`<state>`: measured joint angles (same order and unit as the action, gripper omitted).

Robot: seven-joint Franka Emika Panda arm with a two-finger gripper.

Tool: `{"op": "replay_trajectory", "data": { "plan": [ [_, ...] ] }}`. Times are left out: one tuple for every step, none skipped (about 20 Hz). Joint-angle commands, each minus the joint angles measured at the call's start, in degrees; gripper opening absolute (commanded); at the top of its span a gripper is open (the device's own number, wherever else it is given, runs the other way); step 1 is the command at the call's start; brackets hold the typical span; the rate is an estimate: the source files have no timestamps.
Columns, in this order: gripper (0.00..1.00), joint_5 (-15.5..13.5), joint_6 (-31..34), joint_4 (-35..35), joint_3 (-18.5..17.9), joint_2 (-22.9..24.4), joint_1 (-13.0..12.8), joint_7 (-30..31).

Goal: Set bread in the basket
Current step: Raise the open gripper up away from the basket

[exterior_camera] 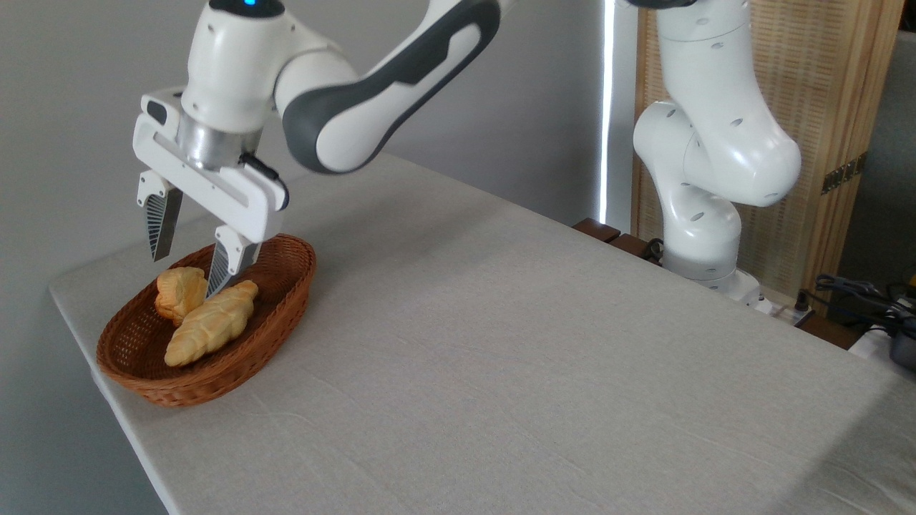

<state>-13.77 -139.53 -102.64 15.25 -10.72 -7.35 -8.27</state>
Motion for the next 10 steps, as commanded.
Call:
{"op": "replay_trajectory", "data": {
  "plan": [
    [1.00, 4.2, 12.5, -0.6, -4.6, 6.8, 0.1, -2.7],
    [1.00, 4.3, 15.4, -0.7, -5.2, 8.1, 0.1, -4.5],
    [1.00, 4.8, 18.5, -0.8, -5.9, 9.1, 0.1, -7.0],
    [1.00, 6.6, 21.7, -0.8, -6.7, 10.1, 0.1, -9.9],
    [1.00, 8.1, 24.7, -0.8, -7.8, 10.6, 0.1, -12.5],
    [1.00, 8.4, 27.2, -0.8, -8.8, 11.2, 0.1, -14.7],
    [1.00, 8.5, 29.2, -1.2, -10.0, 11.6, 0.1, -17.0],
    [1.00, 8.6, 31.2, -1.4, -11.2, 12.1, 0.1, -20.0],
    [1.00, 8.9, 33.5, -1.6, -12.5, 12.7, 0.1, -23.6],
    [1.00, 9.1, 35.7, -1.6, -14.1, 13.5, 0.1, -27.1]
  ]
}}
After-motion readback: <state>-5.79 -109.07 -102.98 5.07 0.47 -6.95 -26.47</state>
